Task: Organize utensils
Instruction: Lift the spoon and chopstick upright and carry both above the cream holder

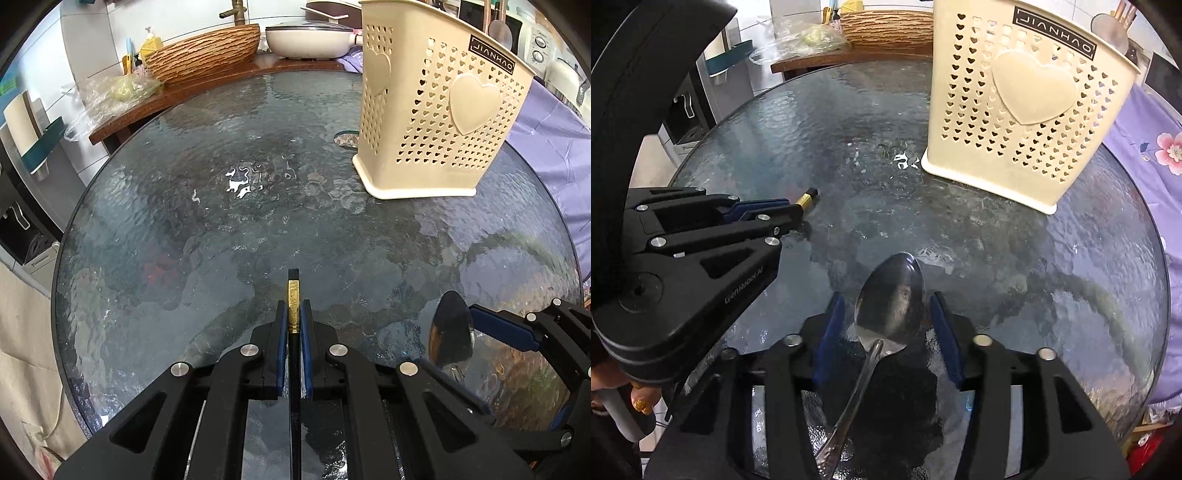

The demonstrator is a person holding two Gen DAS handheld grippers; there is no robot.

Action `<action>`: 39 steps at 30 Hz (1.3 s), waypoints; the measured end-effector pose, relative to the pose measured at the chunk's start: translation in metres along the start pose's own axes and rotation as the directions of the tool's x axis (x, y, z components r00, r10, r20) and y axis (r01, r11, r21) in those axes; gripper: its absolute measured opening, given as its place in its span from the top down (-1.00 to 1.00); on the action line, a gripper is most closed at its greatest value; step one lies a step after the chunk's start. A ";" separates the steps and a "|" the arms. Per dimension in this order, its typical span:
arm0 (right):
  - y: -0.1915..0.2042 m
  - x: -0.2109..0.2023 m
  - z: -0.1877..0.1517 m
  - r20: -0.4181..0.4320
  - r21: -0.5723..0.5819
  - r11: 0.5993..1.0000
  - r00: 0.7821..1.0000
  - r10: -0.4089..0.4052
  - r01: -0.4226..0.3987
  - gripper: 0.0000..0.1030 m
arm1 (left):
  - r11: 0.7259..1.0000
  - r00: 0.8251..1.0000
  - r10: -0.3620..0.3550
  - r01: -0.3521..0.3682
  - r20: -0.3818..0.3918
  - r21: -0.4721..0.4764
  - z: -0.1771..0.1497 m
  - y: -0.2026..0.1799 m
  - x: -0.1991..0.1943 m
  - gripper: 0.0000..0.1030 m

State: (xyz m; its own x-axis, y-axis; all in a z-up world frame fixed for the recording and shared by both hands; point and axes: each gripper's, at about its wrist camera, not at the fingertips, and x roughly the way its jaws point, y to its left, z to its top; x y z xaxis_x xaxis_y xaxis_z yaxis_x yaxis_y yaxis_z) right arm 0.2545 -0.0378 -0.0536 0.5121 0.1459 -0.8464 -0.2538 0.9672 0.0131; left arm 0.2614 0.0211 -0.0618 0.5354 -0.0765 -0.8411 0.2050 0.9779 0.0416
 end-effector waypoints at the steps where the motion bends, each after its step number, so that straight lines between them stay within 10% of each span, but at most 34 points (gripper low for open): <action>1: 0.001 0.001 0.001 0.004 -0.002 1.000 1.000 -0.004 0.004 0.24 | 1.000 1.000 0.000 0.000 0.001 -0.001 0.000 0.000 0.000 0.87; 22: -0.046 -0.043 0.009 0.200 0.043 0.981 0.963 0.180 -0.192 0.25 | 0.992 0.993 -0.071 0.081 0.099 -0.101 0.008 0.015 -0.031 0.87; 39: -0.058 -0.103 0.010 0.341 0.009 0.984 0.926 0.162 -0.175 0.25 | 0.984 0.926 -0.109 0.151 0.362 -0.090 0.024 0.007 -0.128 0.87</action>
State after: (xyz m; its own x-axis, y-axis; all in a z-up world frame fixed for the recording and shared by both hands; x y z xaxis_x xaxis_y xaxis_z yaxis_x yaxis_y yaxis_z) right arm 0.2248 -0.1069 0.0376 0.7130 0.3625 -0.6002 -0.3321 0.9285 0.1663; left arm 0.2142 0.0334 0.0587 0.7701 -0.2480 -0.5878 0.2087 0.9686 -0.1352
